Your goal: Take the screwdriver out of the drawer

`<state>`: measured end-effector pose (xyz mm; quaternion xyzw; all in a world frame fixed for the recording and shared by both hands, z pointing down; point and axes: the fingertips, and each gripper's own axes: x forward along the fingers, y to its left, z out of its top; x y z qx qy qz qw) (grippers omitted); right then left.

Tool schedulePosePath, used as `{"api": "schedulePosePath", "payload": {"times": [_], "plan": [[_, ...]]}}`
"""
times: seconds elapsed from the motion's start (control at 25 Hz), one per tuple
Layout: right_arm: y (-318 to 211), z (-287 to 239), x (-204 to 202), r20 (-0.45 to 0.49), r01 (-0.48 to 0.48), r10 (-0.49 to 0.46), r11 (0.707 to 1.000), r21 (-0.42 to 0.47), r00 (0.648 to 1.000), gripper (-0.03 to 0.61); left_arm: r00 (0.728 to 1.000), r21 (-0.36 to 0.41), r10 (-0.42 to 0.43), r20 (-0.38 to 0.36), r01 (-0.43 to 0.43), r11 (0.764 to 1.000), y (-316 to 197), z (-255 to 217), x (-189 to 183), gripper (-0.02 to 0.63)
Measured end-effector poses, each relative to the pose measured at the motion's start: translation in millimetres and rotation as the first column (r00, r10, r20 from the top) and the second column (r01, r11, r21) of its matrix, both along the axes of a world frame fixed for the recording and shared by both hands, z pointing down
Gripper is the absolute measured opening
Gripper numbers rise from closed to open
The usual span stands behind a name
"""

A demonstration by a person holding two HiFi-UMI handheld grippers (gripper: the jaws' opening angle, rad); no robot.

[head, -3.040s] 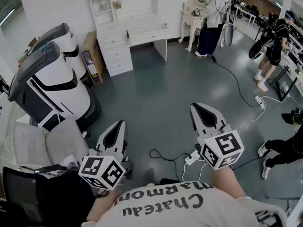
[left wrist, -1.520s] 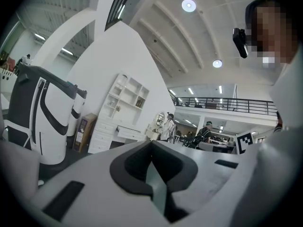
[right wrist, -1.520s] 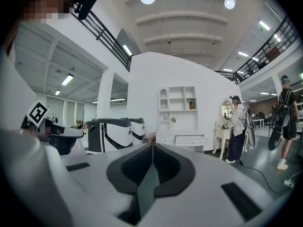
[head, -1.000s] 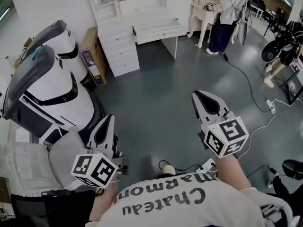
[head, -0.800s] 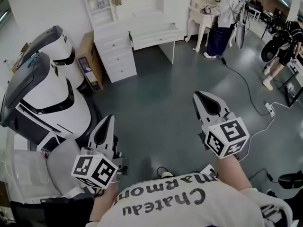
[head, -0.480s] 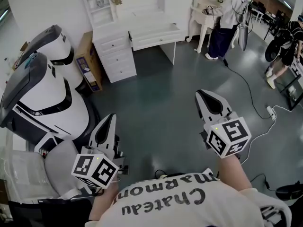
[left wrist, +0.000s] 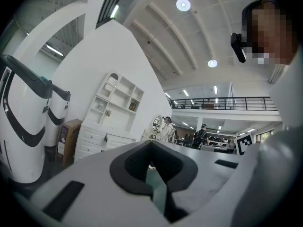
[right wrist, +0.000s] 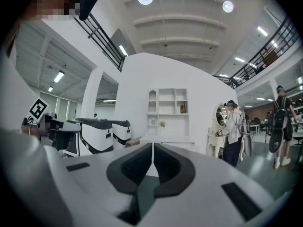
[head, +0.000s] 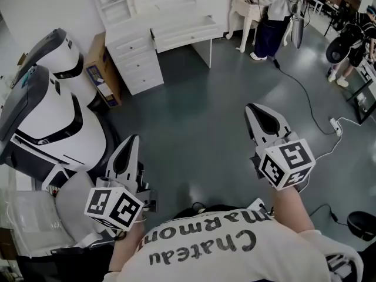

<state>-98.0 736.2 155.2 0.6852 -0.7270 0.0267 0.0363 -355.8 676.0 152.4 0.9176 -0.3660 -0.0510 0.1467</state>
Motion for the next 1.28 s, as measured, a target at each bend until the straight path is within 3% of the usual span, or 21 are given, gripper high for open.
{"api": "schedulePosePath", "payload": {"times": [0.44,0.76,1.0,1.28], "plan": [[7,-16,25,-0.021,-0.040,0.040,0.999,0.025,0.999,0.029,0.999,0.003,0.037,-0.036,-0.037,0.999,-8,-9,22,0.023],[-30,-7,22,-0.037,-0.027,0.027,1.000,0.000,0.999,0.029,0.998,0.008,0.056,-0.005,-0.056,0.998,-41,-6,30,0.023],[-90,7,41,-0.015,-0.071,0.071,0.997,-0.008,0.997,0.029,0.993,0.013,0.115,0.014,-0.115,0.993,-109,6,48,0.023],[-212,18,70,0.017,-0.129,0.130,0.991,-0.039,0.991,0.029,0.986,-0.030,0.168,0.018,-0.167,0.986,-245,13,80,0.023]]}}
